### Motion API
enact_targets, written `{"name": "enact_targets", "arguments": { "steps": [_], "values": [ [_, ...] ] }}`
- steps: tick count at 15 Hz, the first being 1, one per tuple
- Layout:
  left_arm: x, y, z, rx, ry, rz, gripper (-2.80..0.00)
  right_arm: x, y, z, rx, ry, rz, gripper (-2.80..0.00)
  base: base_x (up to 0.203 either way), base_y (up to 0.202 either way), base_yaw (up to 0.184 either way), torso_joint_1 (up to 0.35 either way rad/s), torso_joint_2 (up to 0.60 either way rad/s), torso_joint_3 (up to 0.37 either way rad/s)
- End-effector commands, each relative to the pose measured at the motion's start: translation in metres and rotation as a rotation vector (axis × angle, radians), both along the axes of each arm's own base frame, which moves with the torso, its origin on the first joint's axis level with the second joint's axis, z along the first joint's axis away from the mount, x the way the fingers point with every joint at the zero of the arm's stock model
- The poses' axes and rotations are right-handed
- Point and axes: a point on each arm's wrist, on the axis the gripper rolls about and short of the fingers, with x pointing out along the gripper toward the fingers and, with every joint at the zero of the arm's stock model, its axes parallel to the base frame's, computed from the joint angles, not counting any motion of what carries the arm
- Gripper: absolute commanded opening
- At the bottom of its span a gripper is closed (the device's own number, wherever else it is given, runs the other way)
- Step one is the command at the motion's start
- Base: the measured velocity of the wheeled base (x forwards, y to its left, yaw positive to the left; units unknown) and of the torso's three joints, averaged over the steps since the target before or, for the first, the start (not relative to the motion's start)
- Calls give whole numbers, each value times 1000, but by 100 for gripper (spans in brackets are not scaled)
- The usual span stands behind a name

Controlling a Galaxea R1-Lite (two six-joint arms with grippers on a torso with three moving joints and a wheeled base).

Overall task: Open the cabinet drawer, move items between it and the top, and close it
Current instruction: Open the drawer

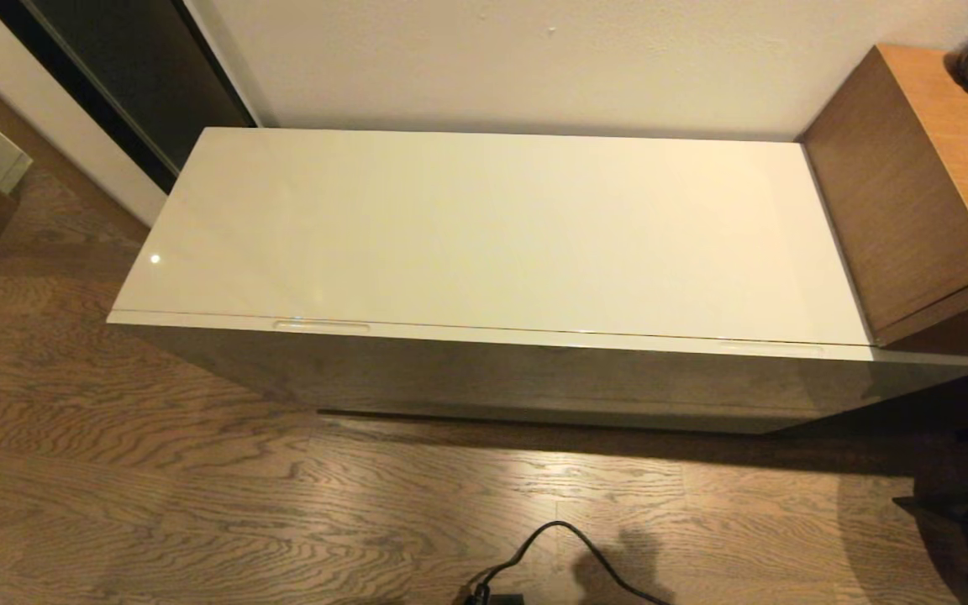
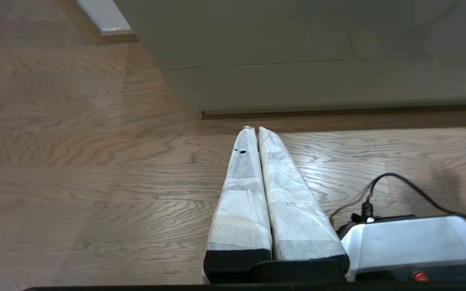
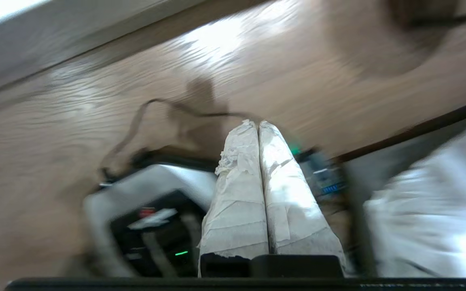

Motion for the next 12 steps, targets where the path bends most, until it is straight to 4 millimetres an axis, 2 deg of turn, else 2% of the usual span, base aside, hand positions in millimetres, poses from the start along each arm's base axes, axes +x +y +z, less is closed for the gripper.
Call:
{"name": "enact_targets", "arguments": {
  "steps": [1, 2, 3, 4, 6, 9, 12],
  "values": [
    [0, 0, 0, -6, 0, 0, -280, -118, -28, 13, -11, -121, -29, -280, 0, 0, 0, 0, 0, 0],
    [0, 0, 0, -6, 0, 1, -280, -147, -33, 20, -5, -192, -51, -280, 0, 0, 0, 0, 0, 0],
    [0, 0, 0, -6, 0, 1, -280, -187, -35, 17, 6, -290, -74, -280, 0, 0, 0, 0, 0, 0],
    [0, 0, 0, -6, 0, 1, -280, -216, -34, 8, -11, -348, -62, -280, 0, 0, 0, 0, 0, 0],
    [0, 0, 0, -6, 0, 1, -280, -250, -31, -16, -103, -393, 4, -280, 0, 0, 0, 0, 0, 0],
    [0, 0, 0, -6, 0, 1, -280, -265, -13, -35, -139, -400, 92, -280, 0, 0, 0, 0, 0, 0],
    [0, 0, 0, -6, 0, 1, -280, -273, -8, -54, -237, -384, 149, -280, 0, 0, 0, 0, 0, 0]
  ]
}}
